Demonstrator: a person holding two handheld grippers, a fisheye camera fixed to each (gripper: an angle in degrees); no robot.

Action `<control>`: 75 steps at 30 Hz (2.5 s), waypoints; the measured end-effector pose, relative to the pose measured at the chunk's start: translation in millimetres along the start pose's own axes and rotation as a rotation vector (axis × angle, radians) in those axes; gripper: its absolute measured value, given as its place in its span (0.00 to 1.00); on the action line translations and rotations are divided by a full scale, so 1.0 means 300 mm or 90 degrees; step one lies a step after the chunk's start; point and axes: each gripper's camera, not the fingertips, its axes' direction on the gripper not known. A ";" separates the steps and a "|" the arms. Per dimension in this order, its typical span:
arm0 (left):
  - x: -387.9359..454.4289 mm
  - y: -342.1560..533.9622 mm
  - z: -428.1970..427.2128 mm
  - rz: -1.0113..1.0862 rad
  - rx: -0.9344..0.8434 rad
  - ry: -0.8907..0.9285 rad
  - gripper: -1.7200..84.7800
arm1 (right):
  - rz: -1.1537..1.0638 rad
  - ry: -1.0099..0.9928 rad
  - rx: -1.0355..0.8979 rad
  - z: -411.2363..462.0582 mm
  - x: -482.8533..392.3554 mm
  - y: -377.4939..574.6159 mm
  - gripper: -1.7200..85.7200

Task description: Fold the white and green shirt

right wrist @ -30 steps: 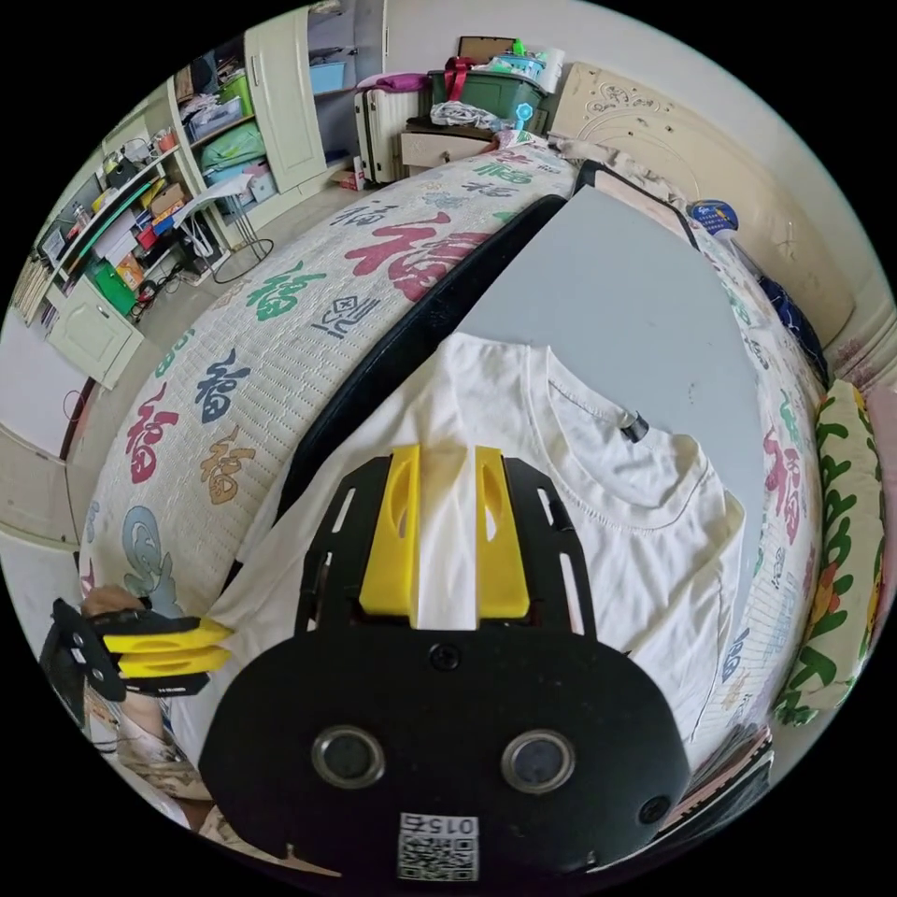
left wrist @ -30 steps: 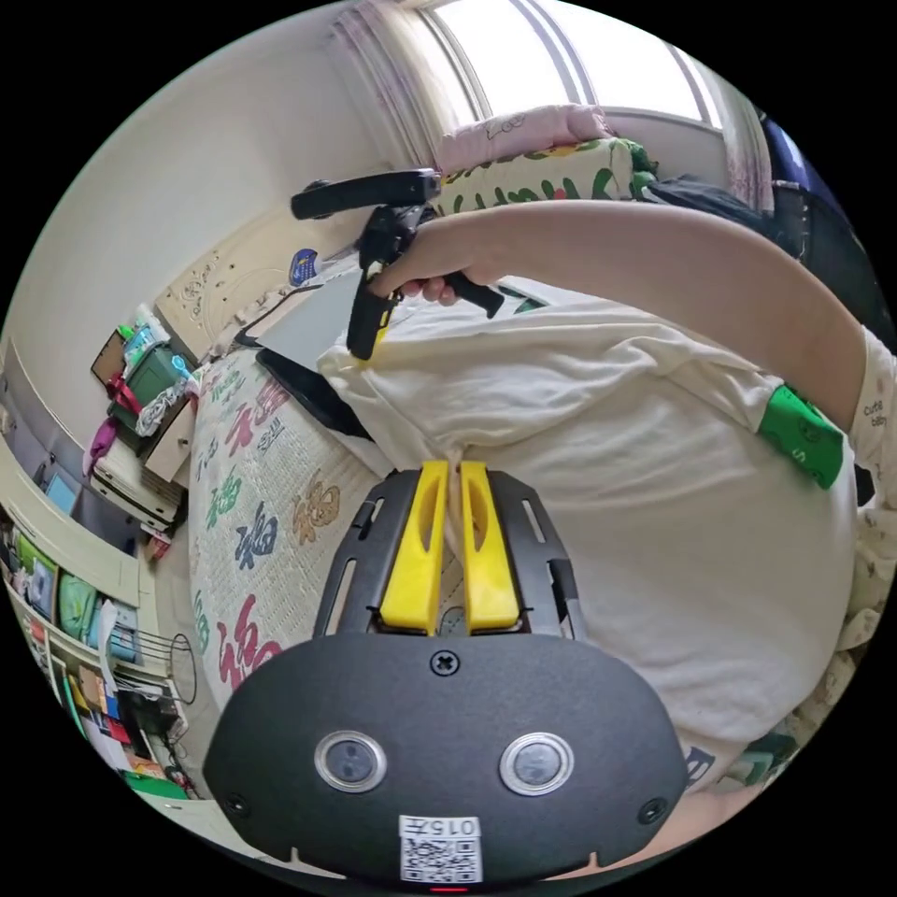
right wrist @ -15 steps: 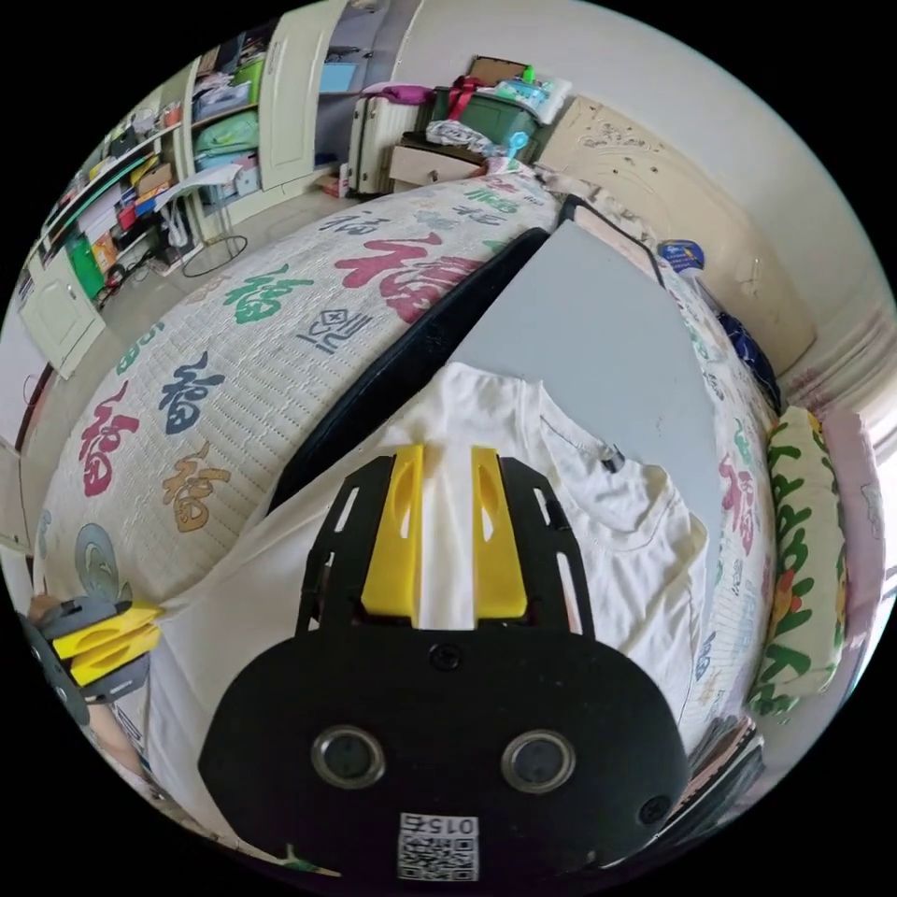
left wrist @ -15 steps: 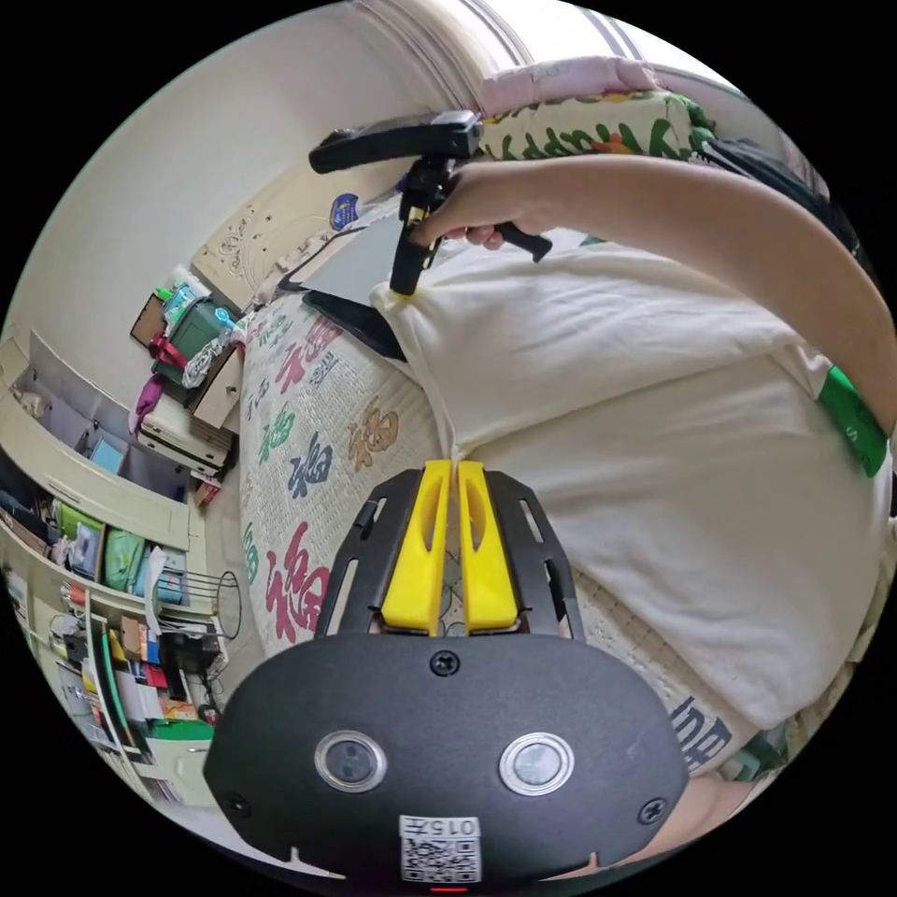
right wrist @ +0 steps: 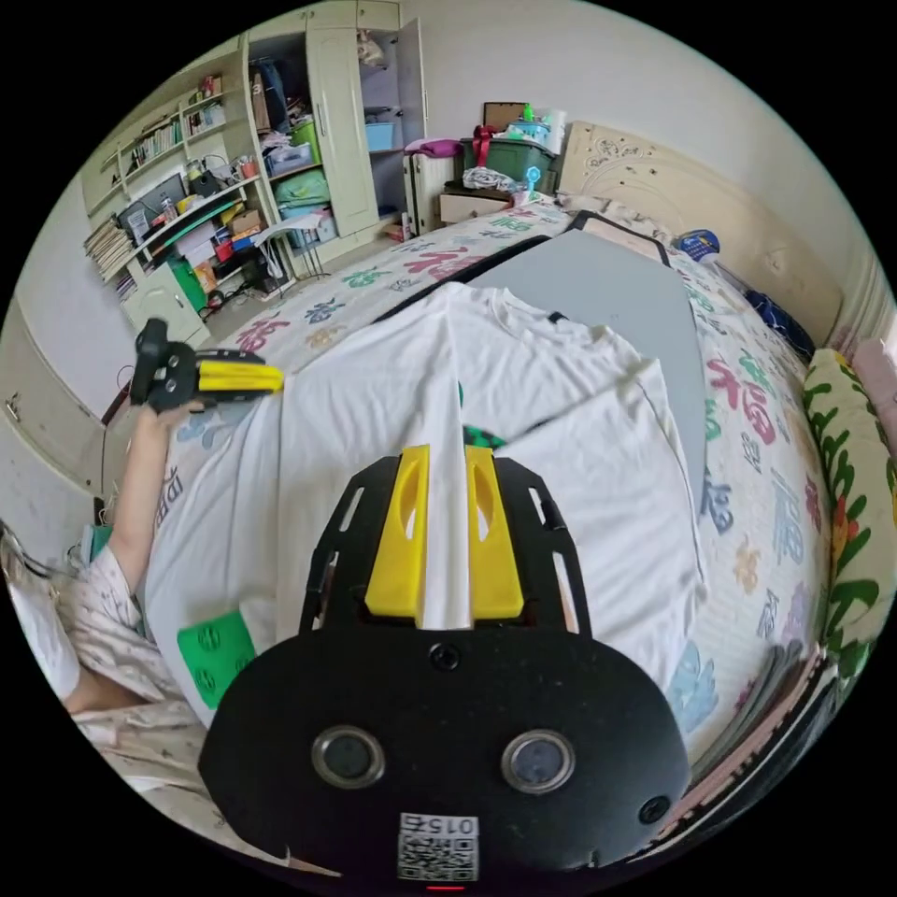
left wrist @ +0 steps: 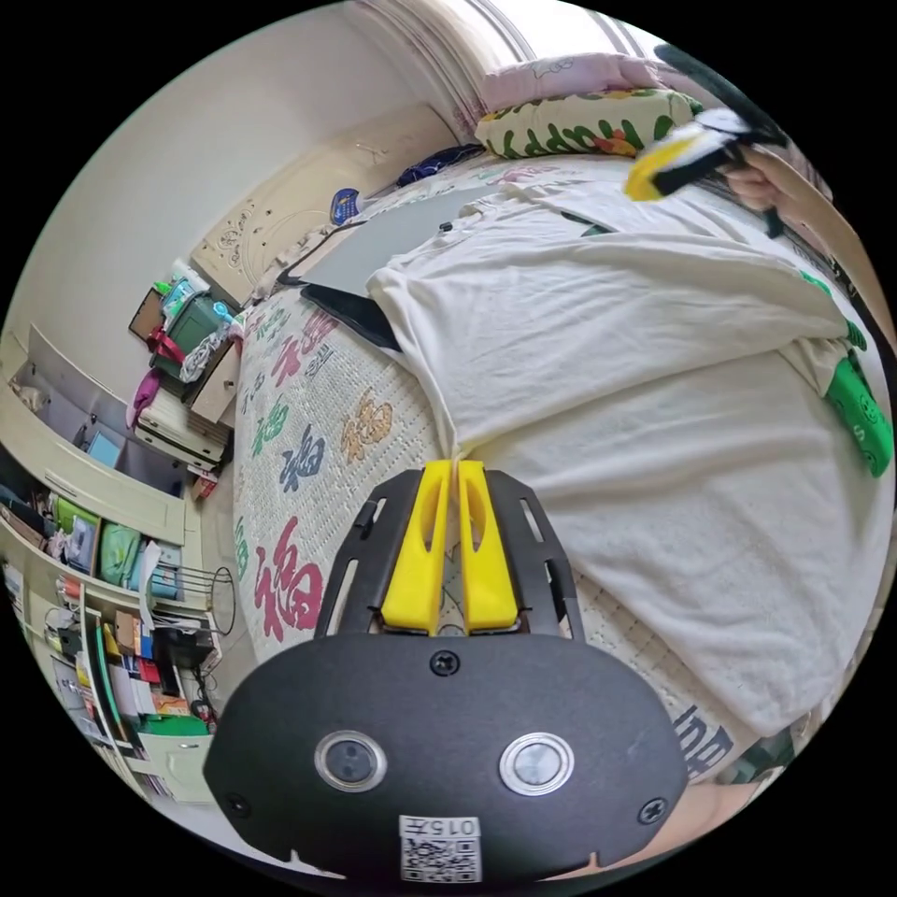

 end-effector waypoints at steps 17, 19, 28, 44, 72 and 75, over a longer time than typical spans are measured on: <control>-0.039 0.033 -0.022 -0.062 0.019 0.046 0.03 | -0.397 0.869 -0.049 0.277 -0.254 0.936 0.01; -0.044 0.037 -0.021 -0.062 0.020 0.051 0.03 | -0.444 0.899 -0.092 0.316 -0.256 0.978 0.01; -0.049 0.053 -0.017 -0.056 0.021 0.049 0.03 | -0.530 0.925 -0.188 0.352 -0.145 1.167 0.01; -0.057 0.091 0.003 -0.043 0.021 0.033 0.03 | -0.534 0.931 -0.191 0.293 0.060 1.441 0.01; -0.090 0.143 0.055 -0.011 0.022 -0.006 0.02 | -0.536 0.933 -0.192 0.228 0.260 1.678 0.01; -0.098 0.147 0.061 -0.008 0.022 -0.007 0.02 | -0.536 0.933 -0.192 0.227 0.262 1.686 0.01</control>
